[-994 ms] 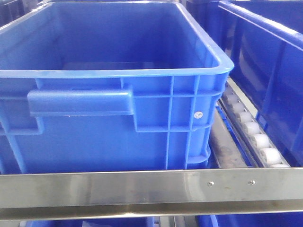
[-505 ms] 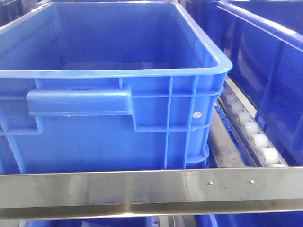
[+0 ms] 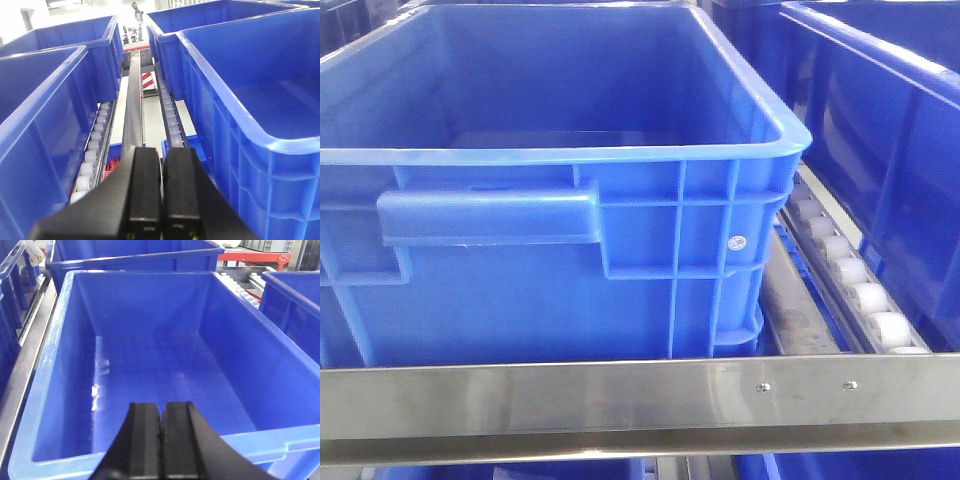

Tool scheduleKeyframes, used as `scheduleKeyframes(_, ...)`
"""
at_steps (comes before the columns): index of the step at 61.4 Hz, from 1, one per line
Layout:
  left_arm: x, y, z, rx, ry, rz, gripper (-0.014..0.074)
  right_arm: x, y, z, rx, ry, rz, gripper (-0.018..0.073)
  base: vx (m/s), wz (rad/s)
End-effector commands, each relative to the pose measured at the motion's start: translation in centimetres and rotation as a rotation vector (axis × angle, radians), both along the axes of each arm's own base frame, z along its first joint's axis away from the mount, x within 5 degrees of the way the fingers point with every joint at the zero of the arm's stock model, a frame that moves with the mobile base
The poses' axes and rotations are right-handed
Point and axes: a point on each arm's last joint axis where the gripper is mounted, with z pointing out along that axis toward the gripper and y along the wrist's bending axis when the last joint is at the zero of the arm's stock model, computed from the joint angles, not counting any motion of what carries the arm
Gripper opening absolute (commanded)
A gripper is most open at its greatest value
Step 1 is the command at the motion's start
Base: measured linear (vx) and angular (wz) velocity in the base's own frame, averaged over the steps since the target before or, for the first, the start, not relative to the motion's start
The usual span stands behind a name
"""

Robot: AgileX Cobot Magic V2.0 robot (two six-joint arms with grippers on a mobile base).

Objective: Pick red cube and place on left shelf
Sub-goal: 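Raise the open right gripper up out of the blue bin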

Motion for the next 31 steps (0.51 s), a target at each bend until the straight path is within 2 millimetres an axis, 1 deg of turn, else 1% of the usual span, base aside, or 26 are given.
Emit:
scheduleKeyframes(1, 0.1, 0.0, 0.0, -0.008, -0.06, 0.0, 0.0106, 0.0, 0.0, 1.6, -0.028, -0.094, 0.001, 0.0049, 0.0, 0.0)
scheduleKeyframes(22, 0.1, 0.0, 0.0, -0.008, -0.06, 0.0, 0.0106, -0.1, 0.1, 1.1, 0.018, -0.077, 0.009, 0.0049, 0.0, 0.0)
scheduleKeyframes(26, 0.1, 0.0, 0.0, -0.008, -0.06, 0.0, 0.0106, -0.4, 0.2, 0.3, 0.016, -0.088, 0.011, 0.0049, 0.0, 0.0)
scheduleKeyframes(31, 0.1, 0.0, 0.0, -0.008, -0.06, 0.0, 0.0106, -0.3, 0.2, -1.3, 0.015, -0.095, 0.014, 0.0049, 0.0, 0.0)
